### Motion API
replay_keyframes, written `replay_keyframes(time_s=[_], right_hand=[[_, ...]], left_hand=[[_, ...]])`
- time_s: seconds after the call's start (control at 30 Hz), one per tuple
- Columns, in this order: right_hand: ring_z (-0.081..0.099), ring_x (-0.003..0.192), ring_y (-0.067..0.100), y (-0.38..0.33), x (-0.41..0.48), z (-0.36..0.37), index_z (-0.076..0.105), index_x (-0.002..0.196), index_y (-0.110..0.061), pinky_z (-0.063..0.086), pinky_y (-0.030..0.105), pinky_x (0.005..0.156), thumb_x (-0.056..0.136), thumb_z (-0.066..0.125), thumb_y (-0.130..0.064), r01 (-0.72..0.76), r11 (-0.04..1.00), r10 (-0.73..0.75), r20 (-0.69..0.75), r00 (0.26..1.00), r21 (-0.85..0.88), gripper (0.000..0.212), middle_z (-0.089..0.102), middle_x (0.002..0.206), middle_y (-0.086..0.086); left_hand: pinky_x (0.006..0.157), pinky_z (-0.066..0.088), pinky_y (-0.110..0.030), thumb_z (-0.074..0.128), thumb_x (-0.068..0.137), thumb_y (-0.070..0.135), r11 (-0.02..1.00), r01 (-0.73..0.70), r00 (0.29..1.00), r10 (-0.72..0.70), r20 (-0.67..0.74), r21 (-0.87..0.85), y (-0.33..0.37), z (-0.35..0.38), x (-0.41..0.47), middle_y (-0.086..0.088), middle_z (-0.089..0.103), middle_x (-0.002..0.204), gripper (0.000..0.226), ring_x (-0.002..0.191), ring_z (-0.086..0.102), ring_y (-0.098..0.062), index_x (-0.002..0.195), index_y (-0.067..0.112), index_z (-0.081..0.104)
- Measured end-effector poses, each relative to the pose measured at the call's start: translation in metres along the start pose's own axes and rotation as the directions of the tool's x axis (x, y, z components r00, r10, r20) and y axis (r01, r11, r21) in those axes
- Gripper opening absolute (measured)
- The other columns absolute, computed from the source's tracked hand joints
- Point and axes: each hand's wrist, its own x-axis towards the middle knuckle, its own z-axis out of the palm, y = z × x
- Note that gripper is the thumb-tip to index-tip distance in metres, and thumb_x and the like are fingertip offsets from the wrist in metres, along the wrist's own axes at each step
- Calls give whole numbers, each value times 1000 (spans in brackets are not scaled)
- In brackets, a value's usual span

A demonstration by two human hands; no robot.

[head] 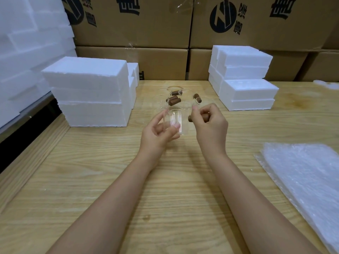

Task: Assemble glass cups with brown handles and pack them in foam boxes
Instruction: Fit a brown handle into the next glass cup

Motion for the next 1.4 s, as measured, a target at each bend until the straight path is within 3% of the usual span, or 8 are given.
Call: replay_keyframes(time_s=[0.13, 0.3, 0.47, 0.57, 0.73, 0.97, 1.13, 1.4], right_hand=[[47, 57, -1, -15, -6, 7, 53, 72, -28, 40, 13, 59, 83, 71, -16, 126, 984, -130, 27, 991, 126, 25, 55, 61, -17], [47, 52, -2, -23, -3, 4, 64, 90, -16, 39, 10, 52, 86, 65, -6, 18, 956, -119, 330, 937, 292, 11, 56, 64, -18], [40, 47, 0, -27, 0, -4, 62, 95, -16, 39, 14, 46, 91, 56, -13, -89, 940, -114, 546, 830, 330, 7, 47, 77, 15], [40, 50, 0, -26, 2, -5, 61, 94, -15, 37, 15, 50, 93, 49, -18, -87, 934, -143, 584, 799, 347, 12, 56, 75, 1], [35, 52, 2, -20, 5, -2, 60, 84, -13, 30, 17, 49, 92, 38, -25, -127, 927, -80, 517, 852, 353, 26, 59, 70, -13], [52, 53, -4, -6, 5, -2, 60, 70, -24, 35, 12, 49, 83, 35, -24, -108, 980, 69, 222, 973, 170, 28, 65, 66, -11], [33, 44, 7, 13, 9, -5, 49, 66, -8, 27, 26, 49, 97, 37, -27, -283, 959, 279, 141, 950, 12, 39, 45, 45, -12], [25, 31, 5, 19, 10, -4, 45, 63, -12, 22, 16, 36, 102, 34, -27, -449, 866, 432, 122, 894, 222, 43, 41, 38, -11]], left_hand=[[67, 57, -27, 70, 80, 30, 970, 164, 986, -155, 61, -180, 5, 0, 2, -10, 72, 92, 60, 84, 71, -22, 130, 0, 52], [58, 56, -24, 53, 77, 40, 901, 317, 946, -277, 171, -296, 10, -5, 3, -10, 72, 88, 57, 75, 71, -19, 123, 5, 54], [64, 57, -24, 60, 74, 37, 866, 346, 933, -279, 227, -360, 11, -9, 3, -16, 68, 107, 60, 92, 68, -24, 126, 8, 54], [73, 57, -26, 65, 68, 37, 865, 313, 942, -229, 246, -393, 9, -12, 5, -14, 67, 112, 78, 97, 68, -23, 139, 12, 47], [83, 55, -29, 80, 61, 30, 920, 173, 980, -124, 156, -352, 7, -14, 6, -3, 67, 115, 96, 101, 67, -19, 146, 20, 37], [87, 52, -24, 71, 75, 16, 995, -67, 996, 72, 50, -79, 2, -8, 1, -7, 57, 135, 69, 119, 60, -19, 130, 44, 42], [98, 46, -20, 81, 73, 9, 960, -205, 978, 193, 78, 190, -7, -9, 0, 4, 58, 133, 87, 120, 57, -7, 138, 43, 34], [108, 40, -24, 86, 66, 23, 834, -356, 932, 350, 95, 422, -7, -3, -4, 10, 56, 136, 78, 127, 49, -1, 128, 47, 44]])
